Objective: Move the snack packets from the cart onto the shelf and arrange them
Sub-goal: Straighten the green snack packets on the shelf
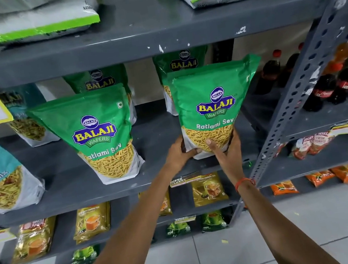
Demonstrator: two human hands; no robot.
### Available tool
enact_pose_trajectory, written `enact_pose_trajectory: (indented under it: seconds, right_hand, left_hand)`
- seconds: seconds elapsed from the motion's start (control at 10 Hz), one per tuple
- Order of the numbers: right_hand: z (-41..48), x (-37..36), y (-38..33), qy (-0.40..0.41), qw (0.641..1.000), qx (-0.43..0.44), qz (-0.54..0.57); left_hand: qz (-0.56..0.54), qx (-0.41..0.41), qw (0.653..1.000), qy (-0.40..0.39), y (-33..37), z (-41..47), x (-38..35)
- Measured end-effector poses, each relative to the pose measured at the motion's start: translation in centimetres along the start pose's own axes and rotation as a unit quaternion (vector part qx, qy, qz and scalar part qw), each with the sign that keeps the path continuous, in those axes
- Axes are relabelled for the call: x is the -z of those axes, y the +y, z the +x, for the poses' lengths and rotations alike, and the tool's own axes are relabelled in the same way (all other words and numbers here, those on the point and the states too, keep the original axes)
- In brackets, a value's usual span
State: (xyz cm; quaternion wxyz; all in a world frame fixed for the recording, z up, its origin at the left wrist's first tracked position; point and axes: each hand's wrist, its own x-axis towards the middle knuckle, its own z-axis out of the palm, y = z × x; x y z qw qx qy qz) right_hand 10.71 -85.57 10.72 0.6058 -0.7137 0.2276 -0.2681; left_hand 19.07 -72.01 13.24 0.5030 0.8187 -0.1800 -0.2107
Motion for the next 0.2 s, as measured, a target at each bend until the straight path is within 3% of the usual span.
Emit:
enact_pose_trajectory:
  seconds: [0.1, 0.2]
  right_hand:
    - [-1.2, -0.7, -0.7, 0.048, 0.998, 0.015, -0.043]
    - [-3.8, -3.4, -3.1, 0.137, 0.973, 0.128, -0.136]
  left_hand:
    - [0.019, -0.007, 1.0, -0.01, 0.6, -1.0, -0.1]
    - [0.11, -0.051, 0.991, 0.061, 0.7, -3.2, 0.9]
